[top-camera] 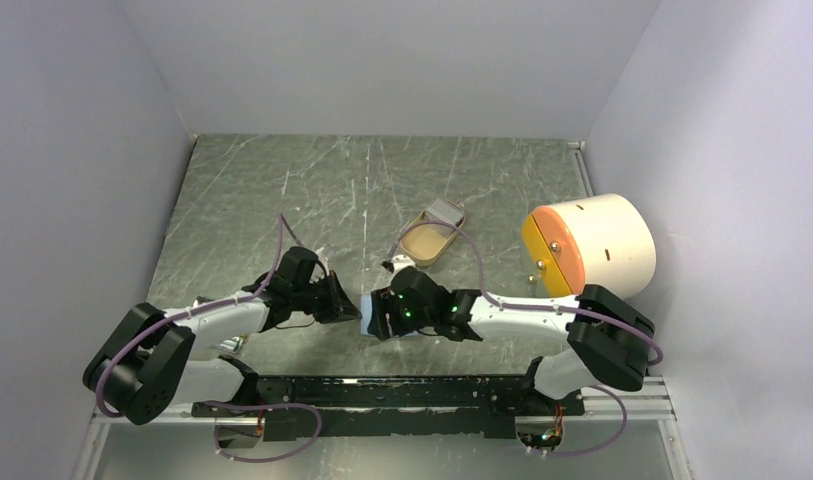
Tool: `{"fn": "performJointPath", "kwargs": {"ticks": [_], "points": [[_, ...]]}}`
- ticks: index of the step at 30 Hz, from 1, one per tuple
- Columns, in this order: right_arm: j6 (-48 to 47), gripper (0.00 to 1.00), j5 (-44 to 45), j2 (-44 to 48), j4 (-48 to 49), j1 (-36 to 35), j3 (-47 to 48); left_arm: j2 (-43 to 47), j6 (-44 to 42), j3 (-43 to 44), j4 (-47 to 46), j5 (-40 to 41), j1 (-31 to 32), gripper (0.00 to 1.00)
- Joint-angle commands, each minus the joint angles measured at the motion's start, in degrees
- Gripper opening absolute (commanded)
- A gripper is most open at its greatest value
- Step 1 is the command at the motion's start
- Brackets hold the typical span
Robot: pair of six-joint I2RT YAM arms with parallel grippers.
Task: Put the credit cards into the card holder
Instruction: Insert the credit card into the card holder.
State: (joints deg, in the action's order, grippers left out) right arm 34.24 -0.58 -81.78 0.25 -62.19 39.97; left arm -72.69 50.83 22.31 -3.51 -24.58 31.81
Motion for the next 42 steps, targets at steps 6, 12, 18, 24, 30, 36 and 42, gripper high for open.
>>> {"fn": "performJointPath", "kwargs": {"ticks": [6, 12, 18, 24, 30, 36, 42], "points": [[16.42, 0.62, 6.91, 0.91, -2.37, 0.28, -3.75, 2.11, 1.16, -1.29, -0.65, 1.88, -0.08, 0.09], [16.7, 0.63, 7.1, -1.2, -2.27, 0.46, -3.31, 2.68, 1.38, -1.46, -0.62, 1.95, -0.09, 0.09], [16.74, 0.64, 4.91, -3.26, -0.1, 1.13, -3.34, 2.15, 1.16, -1.59, -1.39, 1.36, -0.15, 0.09], [18.42, 0.64, 5.68, -2.14, 0.84, 1.44, -4.23, 0.58, 1.18, -1.76, -3.02, -0.02, -0.09, 0.09], [19.04, 0.64, 5.68, -1.05, 5.02, 1.67, -6.32, 1.02, 1.19, -1.89, -2.99, 0.07, -0.09, 0.09], [18.28, 0.64, 3.53, -1.71, 9.11, 1.92, -6.96, 0.11, 1.19, -1.95, -4.18, -1.02, -0.09, 0.09], [16.94, 0.64, 2.17, -2.42, 11.72, 2.61, -7.44, 0.0, 1.2, -1.75, -4.55, -1.38, -0.1, 0.09]]}}
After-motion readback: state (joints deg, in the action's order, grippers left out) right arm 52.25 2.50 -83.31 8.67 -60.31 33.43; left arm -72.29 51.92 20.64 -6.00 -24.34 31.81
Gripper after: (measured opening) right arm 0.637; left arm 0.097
